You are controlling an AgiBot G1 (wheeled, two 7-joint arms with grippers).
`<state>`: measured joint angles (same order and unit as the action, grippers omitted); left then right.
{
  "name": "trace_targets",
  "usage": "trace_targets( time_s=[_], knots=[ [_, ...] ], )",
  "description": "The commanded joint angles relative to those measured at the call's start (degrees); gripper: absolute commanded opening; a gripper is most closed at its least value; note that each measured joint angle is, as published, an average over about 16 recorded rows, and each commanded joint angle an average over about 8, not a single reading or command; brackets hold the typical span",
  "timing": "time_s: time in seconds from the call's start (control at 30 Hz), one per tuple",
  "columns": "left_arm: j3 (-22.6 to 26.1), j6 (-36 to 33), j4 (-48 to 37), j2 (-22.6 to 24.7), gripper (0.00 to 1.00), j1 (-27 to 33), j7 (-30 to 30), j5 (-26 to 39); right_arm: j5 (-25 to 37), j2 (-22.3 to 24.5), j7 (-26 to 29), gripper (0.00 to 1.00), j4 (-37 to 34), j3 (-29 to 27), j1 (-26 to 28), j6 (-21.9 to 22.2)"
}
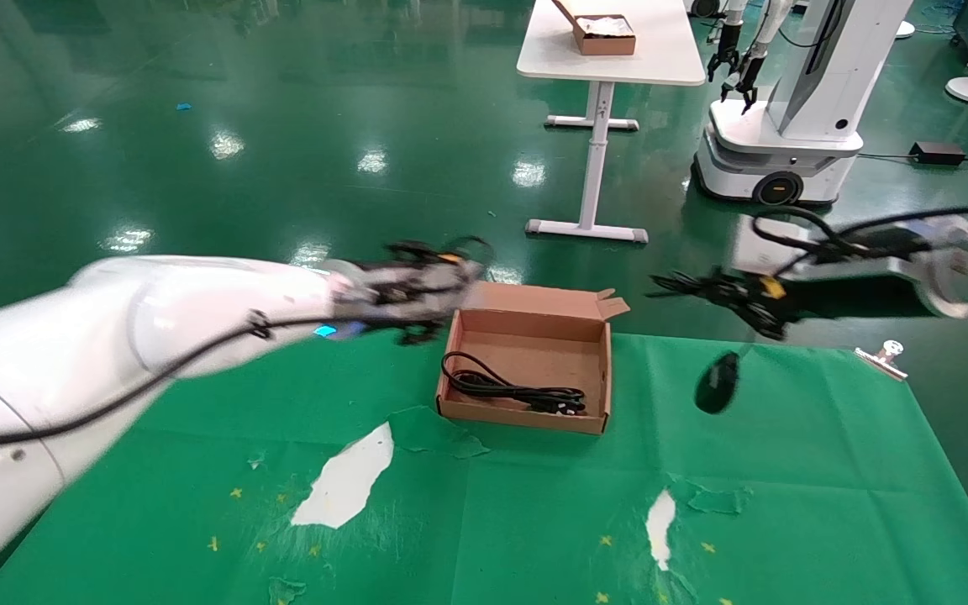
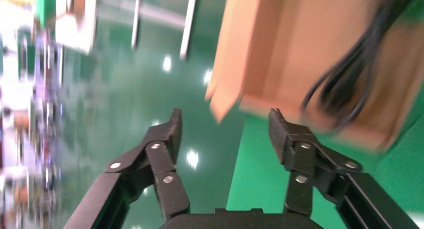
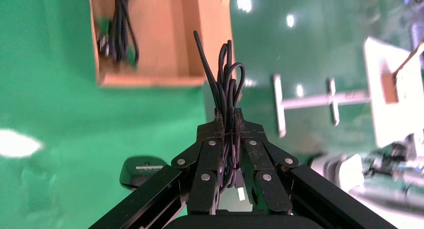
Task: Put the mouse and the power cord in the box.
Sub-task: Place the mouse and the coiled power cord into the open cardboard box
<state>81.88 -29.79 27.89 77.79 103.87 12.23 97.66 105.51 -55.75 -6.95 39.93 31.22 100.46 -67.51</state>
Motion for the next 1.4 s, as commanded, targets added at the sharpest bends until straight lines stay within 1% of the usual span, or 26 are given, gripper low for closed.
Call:
trace_targets(
  time_s=[0.03,0.13,0.23,0.4,0.53,0.63,0.73,0.9,0.93,1.07,1.17,1.2,1.4],
  knots=[
    [0.4,0.0,-3.5,-0.1,1.00,0.8,1.1,0.0,-0.7,-0.7,-0.4,0.00,0.7,-0.3,0.2,0.0],
    [1.4,-2.0,-8.2,-1.1,1.00,2.0,2.3,1.1,-1.4,-3.1,-1.6,0.00,0.5,-0.5,0.5,1.4],
    [2.0,-4.0,-10.9,-2.1,1.00,2.9,3.0,1.9,-1.9,-6.0,-3.2,0.00,-0.5,-0.5,0.5,3.3],
    [2.3,-5.4,-11.4,-3.0,1.00,3.4,3.3,2.1,-2.1,-11.9,-6.0,0.00,-4.6,-0.2,0.6,7.3],
    [2.4,-5.4,-11.0,-3.1,1.00,3.4,3.5,2.2,-1.7,-17.4,-8.6,0.00,-10.1,0.3,0.4,11.9],
    [2.4,-5.4,-10.9,-3.2,1.00,3.4,3.7,2.3,-1.7,-20.6,-10.6,0.00,-13.8,1.1,-0.1,15.3],
    [2.5,-5.4,-10.7,-3.2,1.00,3.4,3.9,2.4,-2.4,-22.4,-12.0,0.00,-16.0,2.7,-0.8,18.1],
    [2.6,-5.4,-10.4,-3.3,1.00,3.4,4.2,2.6,-4.2,-22.9,-11.8,0.00,-16.7,7.1,-2.4,22.8],
    [2.6,-5.4,-10.4,-3.4,1.00,3.4,4.3,2.6,-4.5,-22.9,-11.5,0.04,-16.8,8.2,-2.8,23.7],
    [2.7,-5.5,-10.3,-3.5,1.00,3.4,4.4,2.7,-5.1,-23.0,-10.2,0.54,-17.2,12.0,-3.7,26.6],
    [2.7,-5.5,-10.3,-3.5,1.00,3.4,4.5,2.7,-5.2,-23.1,-9.6,0.92,-17.7,14.0,-4.1,27.7],
    [2.8,-5.5,-10.3,-3.5,1.00,3.4,4.5,2.7,-5.2,-23.2,-9.5,1.00,-17.9,14.3,-4.1,27.9],
    [2.8,-5.5,-10.2,-3.5,1.00,3.4,4.6,2.7,-5.2,-23.1,-9.4,1.00,-18.0,14.7,-4.2,28.1]
  ],
)
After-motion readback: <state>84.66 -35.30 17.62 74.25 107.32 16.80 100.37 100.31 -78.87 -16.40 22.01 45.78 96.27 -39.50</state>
